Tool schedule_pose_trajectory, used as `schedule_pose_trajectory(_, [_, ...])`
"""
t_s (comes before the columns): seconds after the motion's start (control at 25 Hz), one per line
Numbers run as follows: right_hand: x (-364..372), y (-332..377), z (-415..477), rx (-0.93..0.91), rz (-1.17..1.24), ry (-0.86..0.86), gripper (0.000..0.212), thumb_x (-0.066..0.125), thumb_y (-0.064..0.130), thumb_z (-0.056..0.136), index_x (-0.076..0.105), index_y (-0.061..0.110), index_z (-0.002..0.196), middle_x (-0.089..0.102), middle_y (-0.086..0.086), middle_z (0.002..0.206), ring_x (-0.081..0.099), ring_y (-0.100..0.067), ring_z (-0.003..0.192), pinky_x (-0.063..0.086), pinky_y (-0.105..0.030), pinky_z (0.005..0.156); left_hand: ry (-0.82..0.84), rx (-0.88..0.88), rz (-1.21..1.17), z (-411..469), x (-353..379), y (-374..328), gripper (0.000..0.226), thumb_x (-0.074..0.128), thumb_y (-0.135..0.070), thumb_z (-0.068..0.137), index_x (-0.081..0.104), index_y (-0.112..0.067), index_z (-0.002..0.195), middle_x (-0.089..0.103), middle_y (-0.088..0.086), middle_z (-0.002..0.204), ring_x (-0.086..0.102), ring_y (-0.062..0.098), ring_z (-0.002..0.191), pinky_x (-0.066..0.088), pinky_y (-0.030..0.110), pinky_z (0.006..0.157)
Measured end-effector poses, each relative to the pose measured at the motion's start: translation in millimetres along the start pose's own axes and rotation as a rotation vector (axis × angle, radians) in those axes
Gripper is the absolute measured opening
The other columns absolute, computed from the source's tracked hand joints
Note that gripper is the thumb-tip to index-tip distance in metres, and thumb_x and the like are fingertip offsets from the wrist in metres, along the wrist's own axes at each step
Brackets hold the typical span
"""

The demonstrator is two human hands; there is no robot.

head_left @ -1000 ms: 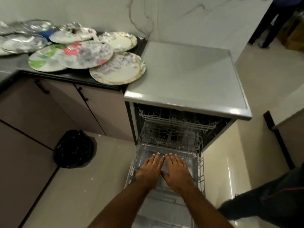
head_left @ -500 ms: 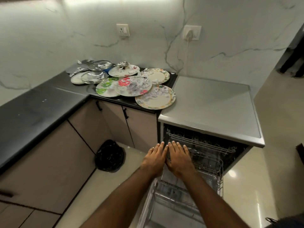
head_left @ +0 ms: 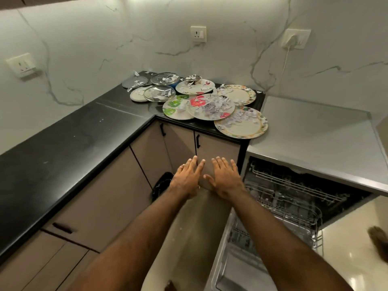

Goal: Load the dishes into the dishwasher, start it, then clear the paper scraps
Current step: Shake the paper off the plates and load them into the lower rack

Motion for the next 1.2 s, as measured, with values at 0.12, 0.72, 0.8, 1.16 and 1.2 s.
schedule_pose_trajectory(0.12, [15, 38, 30, 0.063, 0.007, 0.012, 0.081, 0.031, 0.066, 0.104, 0.018, 0.014, 0.166, 0.02, -0.01, 0.172, 0.014, -0.027, 0.16, 0.006, -0.05, 0.13, -0.002, -0.007, -0.011, -1, -3, 64, 0.101, 0.066, -0.027, 0.097, -0.01, -0.026, 0.164, -0.011, 0.009, 0.172, -0.003, 0.027, 0.159, 0.008, 0.044, 0.128])
schedule_pose_trajectory(0.72, [0, 100, 153, 0.149, 0.005, -0.042, 0.078, 0.036, 0.063, 0.104, 0.024, 0.014, 0.164, 0.024, -0.009, 0.171, 0.017, -0.026, 0.159, 0.007, -0.05, 0.13, 0.063, 0.051, -0.003, 76, -37, 204, 0.097, 0.067, -0.034, 0.097, -0.001, -0.022, 0.165, -0.009, 0.009, 0.172, 0.001, 0.026, 0.159, 0.01, 0.042, 0.127])
schedule_pose_trajectory(0.8, [1, 94, 173, 0.164, 0.021, -0.052, 0.078, 0.037, 0.063, 0.104, 0.025, 0.014, 0.164, 0.025, -0.009, 0.171, 0.018, -0.027, 0.159, 0.008, -0.05, 0.13, 0.091, 0.068, 0.022, 98, -40, 211, 0.095, 0.066, -0.034, 0.097, 0.001, -0.021, 0.165, -0.006, 0.009, 0.172, 0.003, 0.026, 0.159, 0.011, 0.042, 0.127])
schedule_pose_trajectory(1.16, [4, 11, 266, 0.287, 0.116, -0.065, 0.077, 0.041, 0.062, 0.104, 0.027, 0.015, 0.163, 0.027, -0.009, 0.17, 0.021, -0.028, 0.158, 0.012, -0.048, 0.13, 0.269, 0.117, 0.015, 240, -53, 219, 0.087, 0.065, -0.04, 0.096, 0.015, -0.019, 0.165, 0.015, 0.006, 0.171, 0.026, 0.029, 0.153, 0.031, 0.043, 0.123])
schedule_pose_trajectory(1.2, [4, -2, 274, 0.298, 0.12, -0.06, 0.077, 0.042, 0.062, 0.104, 0.028, 0.015, 0.163, 0.028, -0.01, 0.169, 0.023, -0.028, 0.157, 0.014, -0.049, 0.129, 0.276, 0.117, 0.007, 256, -56, 217, 0.086, 0.065, -0.041, 0.096, 0.016, -0.02, 0.164, 0.016, 0.005, 0.171, 0.028, 0.029, 0.152, 0.033, 0.044, 0.122])
Point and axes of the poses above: each hand's wrist, its own z-axis towards the middle knuckle, its own x-axis out of the palm, y = z × x, the point moved 2 cm from there along z, towards the middle knuckle
